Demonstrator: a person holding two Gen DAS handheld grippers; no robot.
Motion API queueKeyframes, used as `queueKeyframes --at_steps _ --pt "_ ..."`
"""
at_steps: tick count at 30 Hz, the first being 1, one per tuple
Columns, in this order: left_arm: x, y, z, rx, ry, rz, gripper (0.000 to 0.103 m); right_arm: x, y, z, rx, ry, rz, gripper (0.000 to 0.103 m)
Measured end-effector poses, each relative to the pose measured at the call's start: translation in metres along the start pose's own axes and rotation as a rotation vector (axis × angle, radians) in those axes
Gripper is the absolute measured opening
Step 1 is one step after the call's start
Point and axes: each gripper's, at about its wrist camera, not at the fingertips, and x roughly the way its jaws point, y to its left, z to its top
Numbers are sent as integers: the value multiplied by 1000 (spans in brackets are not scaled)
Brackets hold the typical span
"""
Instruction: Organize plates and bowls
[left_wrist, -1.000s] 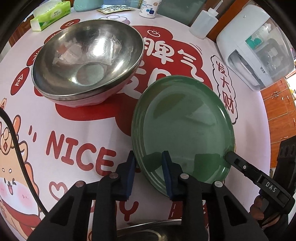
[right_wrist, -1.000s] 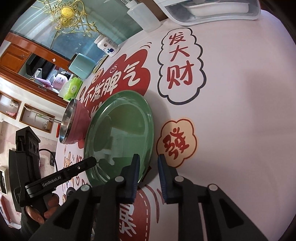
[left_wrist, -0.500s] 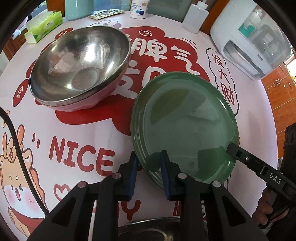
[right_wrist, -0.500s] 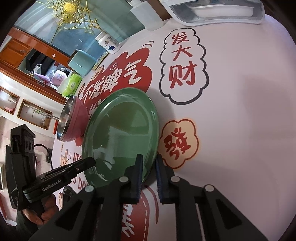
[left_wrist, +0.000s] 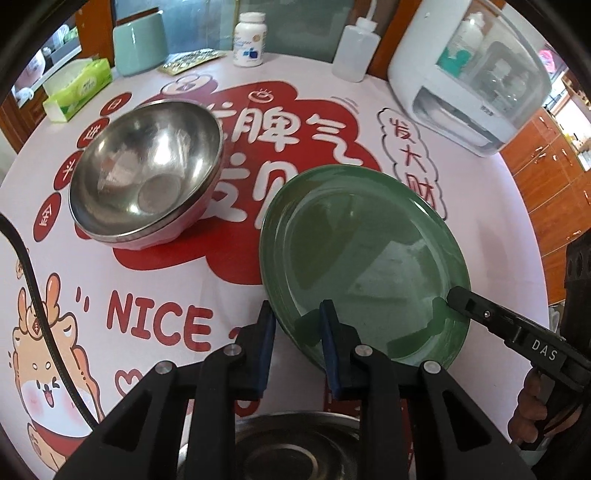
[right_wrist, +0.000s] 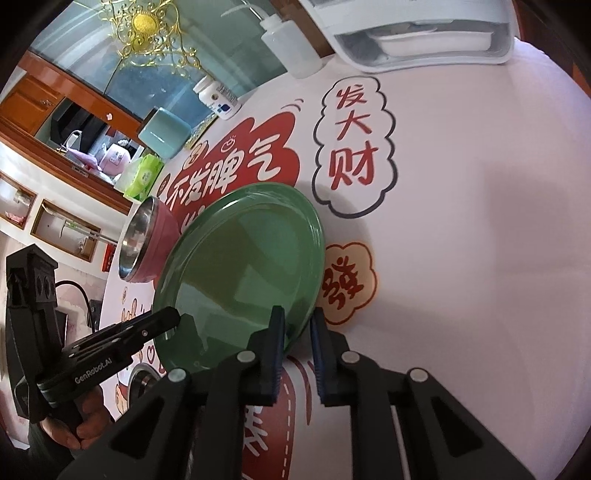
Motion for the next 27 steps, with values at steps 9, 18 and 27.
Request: queueKeyframes --at_steps 9,18,27 --pt "-33 -18 -13 41 -35 -23 22 -40 11 -9 -50 -56 -40 14" --pt "-81 -23 -42 61 -86 -28 22 -78 32 -33 -97 -103 -40 14" --pt "-125 -20 -78 41 -122 -14 22 -108 58 -62 -166 -138 -28 14"
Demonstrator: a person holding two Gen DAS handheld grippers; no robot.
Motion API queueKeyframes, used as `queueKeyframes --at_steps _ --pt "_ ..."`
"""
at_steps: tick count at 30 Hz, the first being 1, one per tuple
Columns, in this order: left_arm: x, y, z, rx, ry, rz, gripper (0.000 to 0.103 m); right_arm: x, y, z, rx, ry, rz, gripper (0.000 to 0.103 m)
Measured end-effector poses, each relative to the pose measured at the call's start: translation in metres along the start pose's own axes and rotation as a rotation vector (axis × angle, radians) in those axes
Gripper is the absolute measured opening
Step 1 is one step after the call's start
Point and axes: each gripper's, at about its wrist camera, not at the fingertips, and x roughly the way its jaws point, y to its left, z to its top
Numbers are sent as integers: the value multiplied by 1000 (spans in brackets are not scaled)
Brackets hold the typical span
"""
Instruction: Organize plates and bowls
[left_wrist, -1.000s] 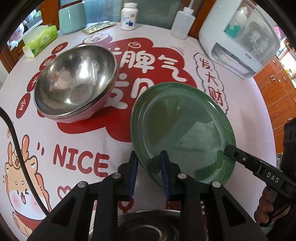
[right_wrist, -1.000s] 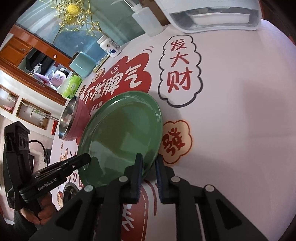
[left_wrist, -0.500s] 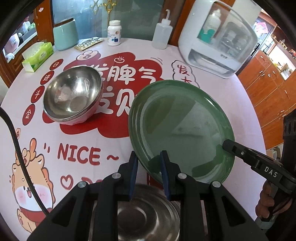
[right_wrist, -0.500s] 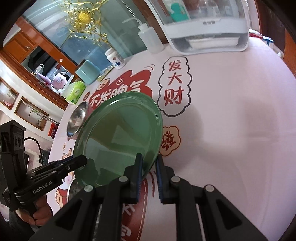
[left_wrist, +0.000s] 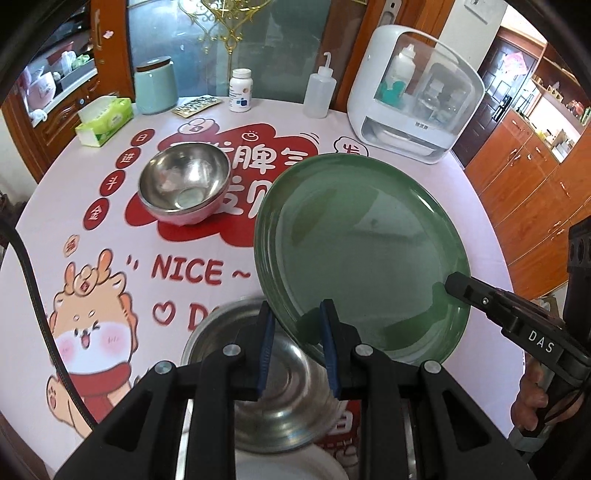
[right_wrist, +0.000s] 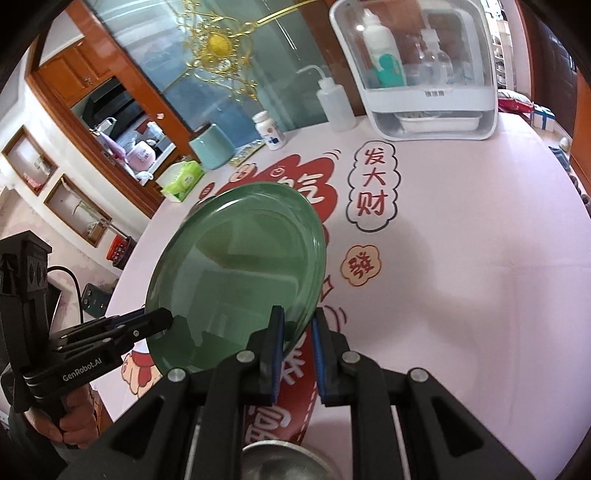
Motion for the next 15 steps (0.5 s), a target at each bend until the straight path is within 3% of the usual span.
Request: queueKeyframes --at_steps 15 --pt "-57 -2 -63 -47 -36 34 22 -38 34 -45 -113 -18 12 14"
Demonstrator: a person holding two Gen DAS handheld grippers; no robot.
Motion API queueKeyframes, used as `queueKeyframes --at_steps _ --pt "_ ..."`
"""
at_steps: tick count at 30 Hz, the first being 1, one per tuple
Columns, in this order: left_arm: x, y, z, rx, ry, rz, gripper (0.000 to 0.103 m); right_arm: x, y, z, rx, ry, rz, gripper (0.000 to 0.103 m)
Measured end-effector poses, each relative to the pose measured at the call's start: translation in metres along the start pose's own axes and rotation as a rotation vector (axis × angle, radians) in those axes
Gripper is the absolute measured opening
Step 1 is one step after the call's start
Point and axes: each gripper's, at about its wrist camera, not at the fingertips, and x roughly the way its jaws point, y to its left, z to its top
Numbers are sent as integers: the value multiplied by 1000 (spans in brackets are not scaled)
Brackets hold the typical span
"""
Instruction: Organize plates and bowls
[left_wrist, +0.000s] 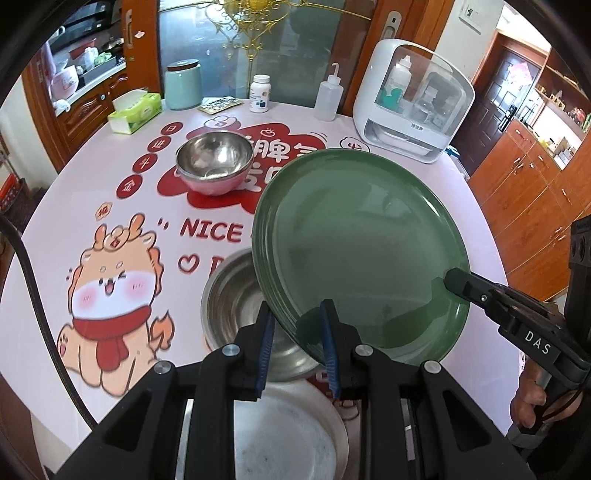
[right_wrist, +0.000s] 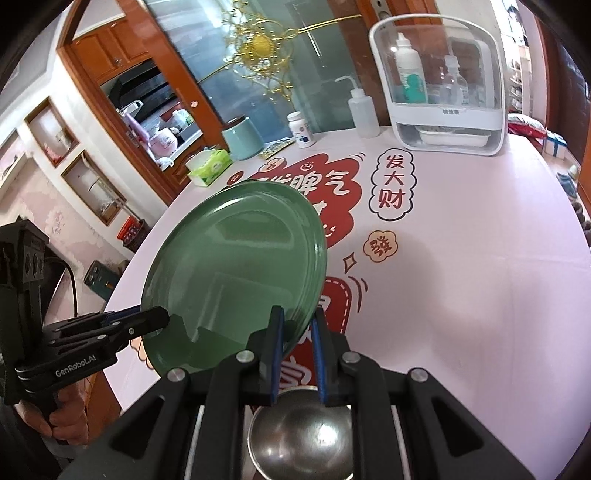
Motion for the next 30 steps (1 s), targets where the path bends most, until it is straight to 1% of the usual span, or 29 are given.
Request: queueKeyframes --at_steps 9,19,26,30 --pt "-21 7 -42 -51 -2 28 22 -11 20 -30 -64 13 20 15" --pt "-37 12 -92 -114 4 54 23 -16 32 -63 -125 42 47 15" --pt "-44 18 -127 -161 17 65 23 -16 41 -86 -176 75 80 15" --pt "-44 23 -144 -193 48 86 23 -11 46 -98 -193 108 94 15"
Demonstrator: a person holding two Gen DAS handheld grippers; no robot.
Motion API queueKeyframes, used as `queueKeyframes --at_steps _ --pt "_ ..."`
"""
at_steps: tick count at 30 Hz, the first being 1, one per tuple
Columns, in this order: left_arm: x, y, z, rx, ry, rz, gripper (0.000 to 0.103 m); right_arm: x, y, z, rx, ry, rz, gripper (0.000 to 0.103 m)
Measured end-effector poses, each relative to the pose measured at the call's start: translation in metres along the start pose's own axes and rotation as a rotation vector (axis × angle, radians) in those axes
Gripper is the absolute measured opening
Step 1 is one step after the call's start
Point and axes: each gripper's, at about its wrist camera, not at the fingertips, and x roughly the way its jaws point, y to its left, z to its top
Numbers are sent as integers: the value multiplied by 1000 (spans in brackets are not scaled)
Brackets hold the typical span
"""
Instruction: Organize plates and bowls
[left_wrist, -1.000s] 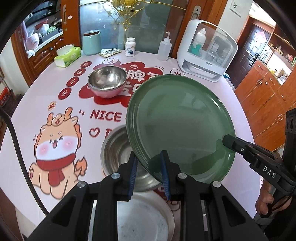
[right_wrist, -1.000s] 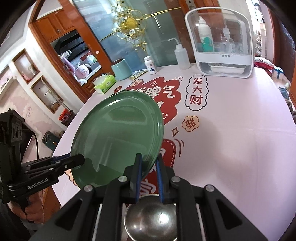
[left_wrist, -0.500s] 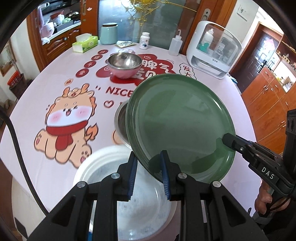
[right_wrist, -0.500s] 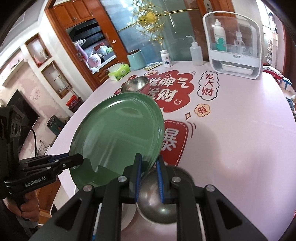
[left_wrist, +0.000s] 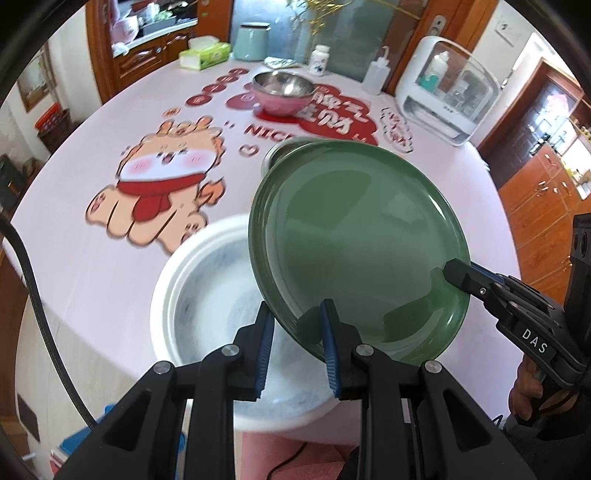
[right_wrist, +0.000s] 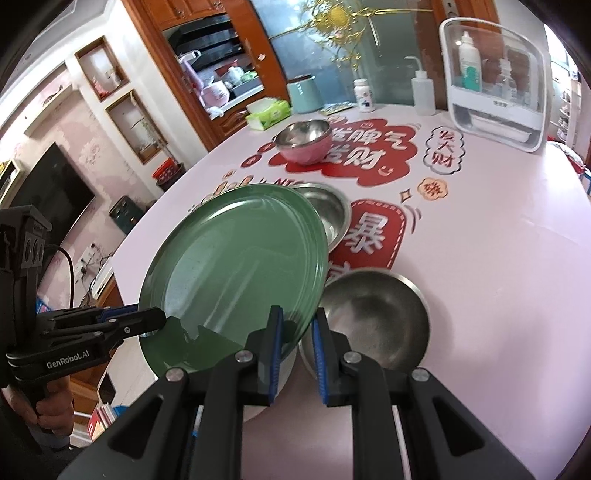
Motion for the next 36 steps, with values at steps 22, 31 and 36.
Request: queueKeyframes --at_steps 22,31,36 --pt "22 55 -47 -156 129 98 24 55 42 -28 -99 196 75 17" --pt "38 65 -44 -147 187 108 25 68 44 -28 -60 258 78 20" --pt "41 62 -42 -113 211 110 25 71 43 -30 -45 272 68 22"
